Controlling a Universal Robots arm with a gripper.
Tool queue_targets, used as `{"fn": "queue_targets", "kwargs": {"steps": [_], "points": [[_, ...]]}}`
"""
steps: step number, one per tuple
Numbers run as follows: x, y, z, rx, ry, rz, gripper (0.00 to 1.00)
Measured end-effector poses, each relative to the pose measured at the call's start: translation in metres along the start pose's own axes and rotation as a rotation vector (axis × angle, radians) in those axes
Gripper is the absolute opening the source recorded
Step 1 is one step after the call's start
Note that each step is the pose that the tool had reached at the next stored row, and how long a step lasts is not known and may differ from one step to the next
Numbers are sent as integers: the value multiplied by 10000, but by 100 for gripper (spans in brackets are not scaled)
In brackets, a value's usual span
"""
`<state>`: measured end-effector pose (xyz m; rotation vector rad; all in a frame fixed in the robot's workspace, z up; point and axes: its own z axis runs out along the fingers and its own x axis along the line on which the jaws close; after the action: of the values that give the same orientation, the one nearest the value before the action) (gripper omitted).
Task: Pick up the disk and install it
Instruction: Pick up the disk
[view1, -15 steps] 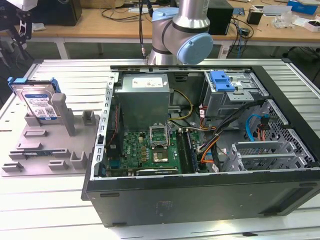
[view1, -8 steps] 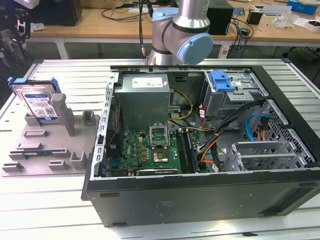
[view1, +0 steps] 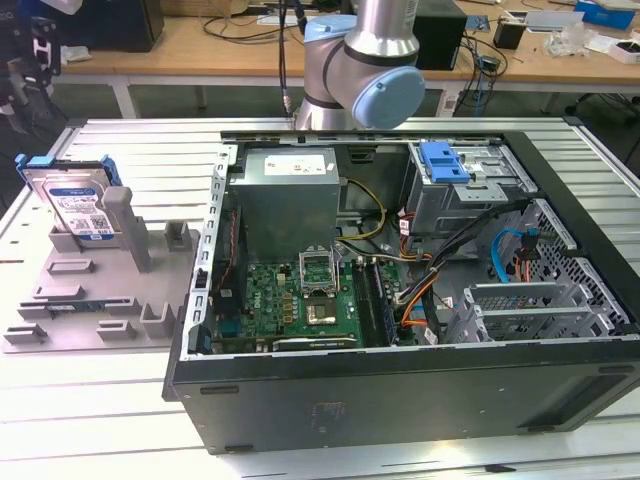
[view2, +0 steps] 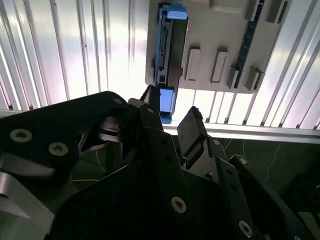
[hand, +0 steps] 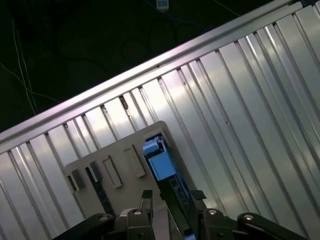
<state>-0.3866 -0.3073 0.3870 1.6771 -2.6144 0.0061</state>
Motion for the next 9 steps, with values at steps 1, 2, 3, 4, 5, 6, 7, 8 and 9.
{"fn": "queue_targets", "kwargs": {"steps": [1,2,3,4,5,6,7,8,9], "points": [[-23,11,3,4,3,-134,42],[-42,20,6,8,4,-240,42],[-58,29,9,13,5,-377,42],[-65,33,11,14,6,-447,42],[-73,37,14,18,8,-530,42],[-80,42,19,21,9,-640,42],[-83,44,23,24,9,-708,42],[-89,47,27,26,12,-819,42],[-92,50,30,29,13,-884,42]]}}
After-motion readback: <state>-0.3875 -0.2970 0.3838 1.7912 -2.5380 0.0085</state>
